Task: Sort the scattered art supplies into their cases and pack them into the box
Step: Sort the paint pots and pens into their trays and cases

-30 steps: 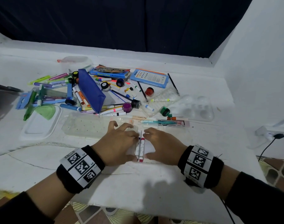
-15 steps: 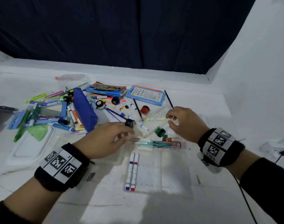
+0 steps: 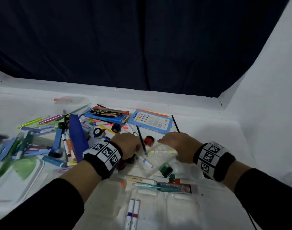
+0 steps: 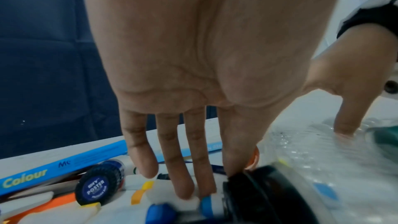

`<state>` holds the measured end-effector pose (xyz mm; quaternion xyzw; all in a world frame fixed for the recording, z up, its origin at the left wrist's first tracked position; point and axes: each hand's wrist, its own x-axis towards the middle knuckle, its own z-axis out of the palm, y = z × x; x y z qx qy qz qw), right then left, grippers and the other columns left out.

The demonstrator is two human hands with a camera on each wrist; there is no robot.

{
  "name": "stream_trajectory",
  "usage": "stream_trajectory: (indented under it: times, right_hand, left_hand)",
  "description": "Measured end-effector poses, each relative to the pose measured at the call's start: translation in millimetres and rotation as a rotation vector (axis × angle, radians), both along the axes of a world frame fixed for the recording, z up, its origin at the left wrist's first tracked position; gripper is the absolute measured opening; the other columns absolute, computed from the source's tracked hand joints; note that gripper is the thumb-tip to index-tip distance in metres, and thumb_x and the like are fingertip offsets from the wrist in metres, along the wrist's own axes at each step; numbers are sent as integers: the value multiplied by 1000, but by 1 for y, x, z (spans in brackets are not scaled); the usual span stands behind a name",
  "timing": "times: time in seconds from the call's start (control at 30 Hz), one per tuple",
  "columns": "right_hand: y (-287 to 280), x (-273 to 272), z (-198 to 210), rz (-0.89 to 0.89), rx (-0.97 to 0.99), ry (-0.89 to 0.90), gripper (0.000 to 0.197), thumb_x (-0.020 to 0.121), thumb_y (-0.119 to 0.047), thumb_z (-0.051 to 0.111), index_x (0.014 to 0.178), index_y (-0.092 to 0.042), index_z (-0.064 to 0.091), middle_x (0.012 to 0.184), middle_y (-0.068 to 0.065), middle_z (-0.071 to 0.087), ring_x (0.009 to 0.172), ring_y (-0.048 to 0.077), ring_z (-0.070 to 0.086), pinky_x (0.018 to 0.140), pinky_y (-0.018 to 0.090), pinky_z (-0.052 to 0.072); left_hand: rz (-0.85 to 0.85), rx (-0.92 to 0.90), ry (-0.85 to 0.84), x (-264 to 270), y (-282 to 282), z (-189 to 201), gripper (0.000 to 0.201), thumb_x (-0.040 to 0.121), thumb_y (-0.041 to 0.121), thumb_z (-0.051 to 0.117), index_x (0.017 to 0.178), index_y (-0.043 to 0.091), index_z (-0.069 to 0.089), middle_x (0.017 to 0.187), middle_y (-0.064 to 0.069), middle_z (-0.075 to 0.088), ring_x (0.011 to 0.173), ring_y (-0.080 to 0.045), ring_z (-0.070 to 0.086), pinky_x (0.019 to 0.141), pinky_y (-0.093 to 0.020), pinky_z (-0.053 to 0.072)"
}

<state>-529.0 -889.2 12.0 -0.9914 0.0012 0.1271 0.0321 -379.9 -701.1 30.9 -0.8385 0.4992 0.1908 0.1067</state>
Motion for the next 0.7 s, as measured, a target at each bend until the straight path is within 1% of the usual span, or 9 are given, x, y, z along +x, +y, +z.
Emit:
stream_trajectory:
  times: [0.07,0.2,0.3,0.4,0.47,0.53,0.6,0.63,0.7]
  right_hand:
    - [-6,-3,4,17,84,-115,74,79,2,63,146,-19,42,146,3,46,138,21,37,114,38,33]
    - [-29,-14,19,-65,145,-231,76,73,2,65,142,-20,44,139,-2,48,128,17,40,107,35,40]
    - [-47,-17,29,-251,169,-284,81,78,-15,72,148,-22,33,142,-2,42,129,18,39,106,35,40]
    - [-51,-13,28,-464,228,-293,91,84,-34,72,155,-22,16,154,2,32,139,22,33,113,39,33]
    - [-45,-7,21,-511,239,-288,91,87,-41,68,156,-24,11,160,4,23,145,24,24,117,44,28]
    - [-35,-3,15,-499,194,-317,79,90,-44,62,155,-26,19,160,4,23,146,24,22,116,47,28]
    - [-20,-2,11,-399,117,-377,54,93,-39,56,143,-25,43,148,2,41,133,22,38,108,44,36]
    - [-12,-2,8,-334,75,-361,43,94,-37,54,135,-25,51,141,0,48,127,21,42,104,42,37]
    - [3,-4,2,-227,22,-239,33,96,-35,51,127,-24,57,134,-1,51,124,21,44,102,41,37]
  left_hand:
    - [14,7,21,4,-3,2,31,93,14,52,119,26,64,125,-3,63,114,-25,58,92,-36,50]
    - [44,1,141,13,-3,4,29,91,16,58,115,30,70,120,5,67,110,-19,62,94,-36,54]
    - [54,-14,204,20,-3,0,23,89,19,61,103,35,71,115,10,68,107,-14,63,92,-33,54]
    - [52,-23,198,15,-7,-1,20,88,24,62,104,33,71,109,12,67,104,-14,63,85,-29,51]
    - [18,-8,173,7,-11,0,16,89,31,63,103,28,70,103,8,65,101,-19,61,86,-32,45]
    - [-9,2,170,-2,-13,2,18,88,39,65,103,29,67,106,3,64,103,-24,59,91,-40,43]
    - [-44,22,164,-10,-12,4,25,87,41,68,108,27,64,111,2,63,107,-24,58,90,-39,42]
    - [-66,30,147,-13,-12,5,23,88,38,67,107,24,64,111,2,62,107,-25,59,91,-39,41]
    - [-116,41,88,-20,-11,6,10,89,27,61,96,20,63,107,-2,64,104,-28,59,98,-48,38]
